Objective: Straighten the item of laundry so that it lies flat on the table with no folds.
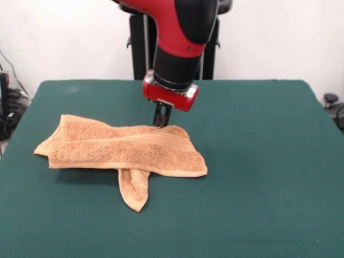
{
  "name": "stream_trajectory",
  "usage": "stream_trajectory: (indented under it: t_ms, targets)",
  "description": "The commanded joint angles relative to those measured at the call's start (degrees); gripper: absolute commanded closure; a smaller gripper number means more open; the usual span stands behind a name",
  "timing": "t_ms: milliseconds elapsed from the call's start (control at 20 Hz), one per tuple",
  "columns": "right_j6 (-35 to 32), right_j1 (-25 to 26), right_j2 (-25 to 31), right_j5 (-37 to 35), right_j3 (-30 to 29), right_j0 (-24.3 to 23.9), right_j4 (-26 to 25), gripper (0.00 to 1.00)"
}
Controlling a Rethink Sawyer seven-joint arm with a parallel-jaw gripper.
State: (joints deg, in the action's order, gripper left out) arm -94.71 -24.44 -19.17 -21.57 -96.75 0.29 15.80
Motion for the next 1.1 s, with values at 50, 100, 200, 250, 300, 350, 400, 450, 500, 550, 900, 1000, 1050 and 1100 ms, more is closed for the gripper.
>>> stream_trajectory:
  t_ms: [50,100,200,250,300,350,400,450,500,550,900,1000,1050,1100]
  targets:
    - [-16.3,-1.9,8.0,-6.8,-3.9,2.5,5.3,1.0]
    - [-16.0,-2.5,7.6,-8.1,-3.7,2.3,5.4,1.0]
    - [-15.6,-3.5,6.5,-11.0,-2.4,2.0,5.5,1.0]
    - [-15.1,-3.8,6.0,-11.7,-1.9,1.5,5.3,1.0]
    - [-14.9,-4.0,5.2,-11.6,-1.1,1.4,5.1,1.0]
    - [-14.4,-4.0,4.8,-11.8,-0.5,0.8,4.9,1.0]
    - [-14.0,-3.9,4.4,-11.9,0.3,0.2,4.7,1.0]
    - [-13.4,-3.7,4.0,-11.8,1.1,-0.5,4.5,1.0]
    - [-13.2,-3.3,3.3,-12.8,2.7,-1.0,4.2,1.0]
    - [-12.9,-3.1,2.9,-13.1,3.6,-1.6,4.0,1.0]
    - [-12.8,-0.4,2.2,-13.0,8.2,-4.0,3.5,1.0]
    - [-13.8,1.1,1.7,-13.2,10.1,-4.0,3.6,1.0]
    - [-14.6,1.8,1.3,-13.5,11.1,-3.8,3.7,1.0]
    - [-15.6,2.7,0.4,-14.5,12.6,-3.5,3.8,1.0]
